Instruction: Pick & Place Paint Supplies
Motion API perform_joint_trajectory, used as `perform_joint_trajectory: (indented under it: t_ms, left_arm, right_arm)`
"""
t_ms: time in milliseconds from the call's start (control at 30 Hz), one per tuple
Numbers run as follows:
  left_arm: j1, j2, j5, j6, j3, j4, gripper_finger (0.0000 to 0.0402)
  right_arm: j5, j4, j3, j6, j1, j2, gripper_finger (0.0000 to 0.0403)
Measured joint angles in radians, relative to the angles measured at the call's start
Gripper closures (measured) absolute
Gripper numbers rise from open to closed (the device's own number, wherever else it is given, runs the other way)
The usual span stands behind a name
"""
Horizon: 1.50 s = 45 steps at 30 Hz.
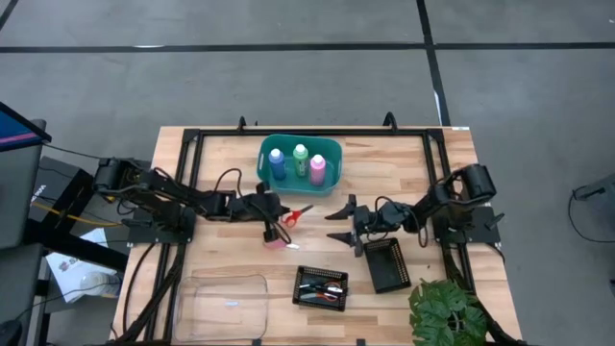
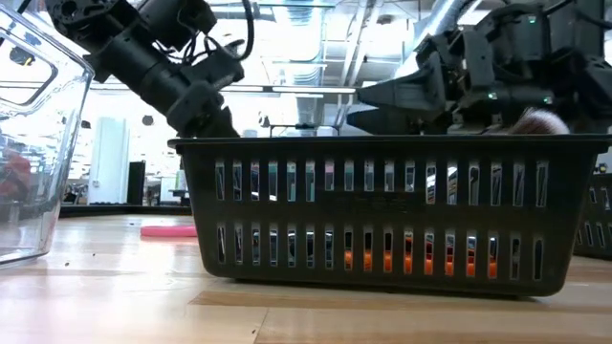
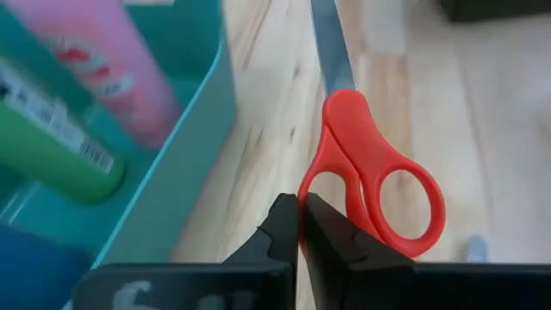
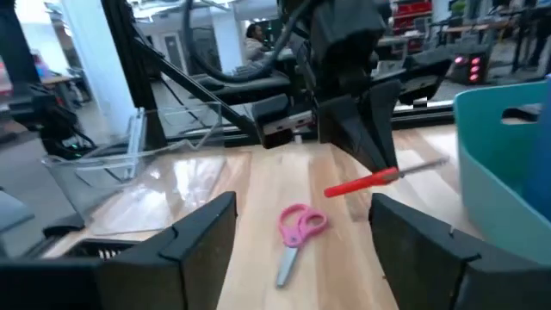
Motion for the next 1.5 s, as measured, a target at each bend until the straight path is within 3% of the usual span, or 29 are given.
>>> perform_joint_trajectory:
  t_ms: [267, 567, 800, 933, 1167, 1367, 1500]
  left_arm:
    - [-0.027, -0.001, 0.044, 0.034, 0.000, 0.145, 0.0401]
    - [-0.023, -0.001, 0.370, 0.034, 0.000, 0.284, 0.0401]
    - [-0.014, -0.001, 0.543, 0.034, 0.000, 0.375, 0.0401]
    - [0.003, -0.001, 0.580, 0.036, 0.000, 0.408, 0.0401]
    - [0.029, -0.001, 0.638, 0.041, 0.000, 0.449, 0.0401]
    - [0.036, -0.001, 0.687, 0.042, 0.000, 0.469, 0.0401]
    - [0.036, -0.001, 0.701, 0.042, 0.000, 0.484, 0.0401]
  right_arm:
    - [-0.040, -0.008, 0.025, 0.007, -0.030, -0.005, 0.0148]
    - [-0.049, 0.022, 0.025, -0.110, -0.030, -0.004, 0.0147]
    - [-0.227, 0.122, 0.054, -0.154, -0.028, -0.004, 0.0147]
    - [-0.299, 0.102, 0.119, -0.161, -0.029, -0.004, 0.0147]
    - [-0.332, 0.076, 0.208, -0.214, -0.024, -0.004, 0.0151]
    - [-0.352, 0.072, 0.244, -0.282, -0.039, -0.004, 0.0175]
    - [-0.407, -0.019, 0.298, -0.298, -0.054, -0.004, 0.0192]
